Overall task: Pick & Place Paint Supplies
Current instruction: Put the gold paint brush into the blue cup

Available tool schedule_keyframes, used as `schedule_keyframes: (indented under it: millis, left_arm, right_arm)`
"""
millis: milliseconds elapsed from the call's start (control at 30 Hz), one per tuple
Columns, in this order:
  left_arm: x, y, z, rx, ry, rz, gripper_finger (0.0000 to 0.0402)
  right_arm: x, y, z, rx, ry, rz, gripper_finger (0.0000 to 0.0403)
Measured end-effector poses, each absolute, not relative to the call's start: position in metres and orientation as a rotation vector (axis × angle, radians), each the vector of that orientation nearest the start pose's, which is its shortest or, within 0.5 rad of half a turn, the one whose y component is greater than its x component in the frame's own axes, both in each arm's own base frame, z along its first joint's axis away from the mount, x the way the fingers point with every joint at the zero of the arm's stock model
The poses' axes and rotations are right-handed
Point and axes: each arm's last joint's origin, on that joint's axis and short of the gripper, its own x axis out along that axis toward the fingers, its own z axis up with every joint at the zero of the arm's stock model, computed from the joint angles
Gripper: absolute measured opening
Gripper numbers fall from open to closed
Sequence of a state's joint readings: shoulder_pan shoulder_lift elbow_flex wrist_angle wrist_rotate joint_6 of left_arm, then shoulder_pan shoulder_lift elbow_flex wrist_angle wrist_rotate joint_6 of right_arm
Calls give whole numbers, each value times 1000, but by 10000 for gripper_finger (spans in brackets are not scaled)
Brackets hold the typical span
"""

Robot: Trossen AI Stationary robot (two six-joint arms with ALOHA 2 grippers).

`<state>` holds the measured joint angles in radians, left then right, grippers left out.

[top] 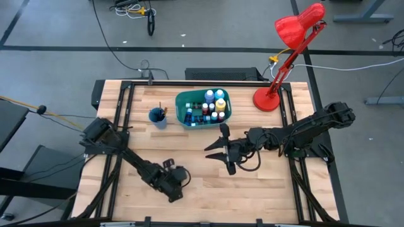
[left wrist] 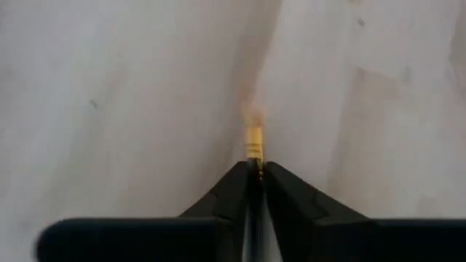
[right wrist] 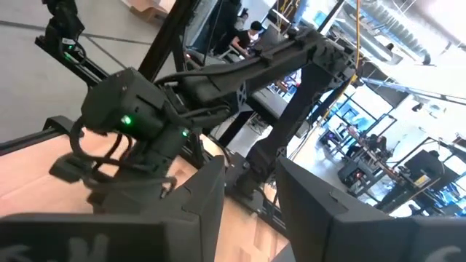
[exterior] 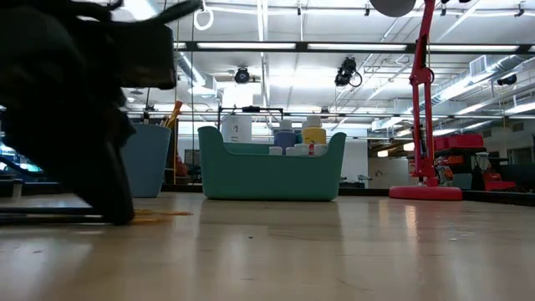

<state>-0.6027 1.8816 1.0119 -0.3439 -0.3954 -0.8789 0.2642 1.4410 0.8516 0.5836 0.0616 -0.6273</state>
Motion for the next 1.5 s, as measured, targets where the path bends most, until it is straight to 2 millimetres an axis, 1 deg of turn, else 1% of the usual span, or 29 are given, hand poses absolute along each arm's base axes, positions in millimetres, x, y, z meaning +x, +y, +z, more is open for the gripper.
schedule_keyframes:
  millis: [100, 133, 200, 267, 367, 500, 567, 700, 833, 900, 1033, 1100, 1200, 1267, 1367, 1433, 1500]
  left_arm:
    - [290, -173, 118, -213, 1024, 304, 21]
    - [292, -171, 118, -215, 1021, 313, 16]
    - [295, -166, 118, -223, 1016, 330, 17]
    - [297, -162, 118, -225, 1003, 352, 26]
    - [301, -158, 118, -235, 953, 403, 34]
    - [303, -157, 120, -236, 898, 421, 17]
    - [303, -157, 125, -244, 874, 439, 15]
    - [305, -161, 150, -280, 769, 447, 18]
    - [305, -161, 176, -253, 685, 434, 23]
    - [301, -157, 191, -226, 632, 459, 18]
    - [287, -145, 224, -173, 492, 580, 15]
    - [279, -138, 246, -145, 371, 661, 15]
    - [261, -134, 275, -21, 200, 799, 19]
    - [251, -129, 289, 56, 115, 905, 19]
    - [240, -119, 294, 115, 62, 1003, 15]
    - [236, -106, 288, 136, 77, 1034, 15]
    - [235, -94, 276, 134, 78, 1076, 15]
  right_arm:
    - [309, 82, 278, -626, -58, 197, 127]
    - [309, 82, 278, -627, -57, 197, 127]
    - [309, 82, 278, -627, -57, 197, 127]
    - [309, 82, 278, -627, -57, 196, 127]
    - [309, 82, 278, -627, -57, 196, 127]
    - [309, 82, 278, -628, -57, 196, 127]
    - [309, 82, 278, -630, -56, 196, 127]
    - [309, 82, 278, -635, -55, 197, 127]
    - [309, 82, 277, -636, -49, 198, 127]
    - [309, 82, 277, -636, -49, 198, 127]
    - [309, 82, 277, -628, -44, 200, 127]
    - [309, 82, 277, -628, -41, 201, 127]
    - [309, 82, 277, -628, -40, 205, 127]
    - [308, 84, 276, -629, -38, 210, 127]
    - [308, 85, 276, -629, -38, 214, 127]
    - [308, 85, 276, -630, -38, 215, 127]
    - [308, 85, 276, -630, -38, 214, 127]
